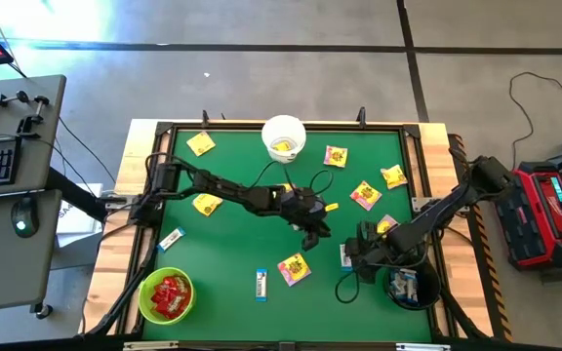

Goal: Sort candy by brand, put in halloween buckets
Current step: Put the white candy into the black bucket

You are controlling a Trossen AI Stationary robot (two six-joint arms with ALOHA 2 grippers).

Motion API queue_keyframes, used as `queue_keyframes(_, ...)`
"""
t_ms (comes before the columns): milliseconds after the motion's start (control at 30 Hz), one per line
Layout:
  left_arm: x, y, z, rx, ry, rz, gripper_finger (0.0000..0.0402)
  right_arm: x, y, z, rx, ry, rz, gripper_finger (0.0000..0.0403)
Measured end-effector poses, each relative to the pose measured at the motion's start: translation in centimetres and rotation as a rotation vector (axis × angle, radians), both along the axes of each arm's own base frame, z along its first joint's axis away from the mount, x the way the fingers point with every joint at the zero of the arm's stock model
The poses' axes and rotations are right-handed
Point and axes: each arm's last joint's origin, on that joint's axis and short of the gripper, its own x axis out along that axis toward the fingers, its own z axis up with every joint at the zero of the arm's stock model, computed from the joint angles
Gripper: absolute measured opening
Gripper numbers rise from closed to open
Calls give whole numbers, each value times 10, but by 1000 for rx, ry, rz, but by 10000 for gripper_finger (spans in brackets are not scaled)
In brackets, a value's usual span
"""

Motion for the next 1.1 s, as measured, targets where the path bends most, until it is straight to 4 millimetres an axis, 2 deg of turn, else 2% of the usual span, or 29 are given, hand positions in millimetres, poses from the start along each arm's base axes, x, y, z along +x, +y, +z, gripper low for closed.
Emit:
queue_keyframes(267,3,-1,-9,33,10,-41,113,4,-12,-9,15,-31,6,0)
queue_keyframes(633,4,-1,-19,43,26,-61,116,20,-20,-7,12,-142,41,0)
queue_keyframes(733,2,-1,-22,38,61,-66,116,23,-21,-2,13,-127,43,0)
queue_keyframes(967,-4,-7,-27,-81,171,-93,116,23,-2,29,30,-90,80,0)
queue_keyframes(1100,-5,-13,-27,-103,179,-86,116,16,10,26,100,-42,131,0)
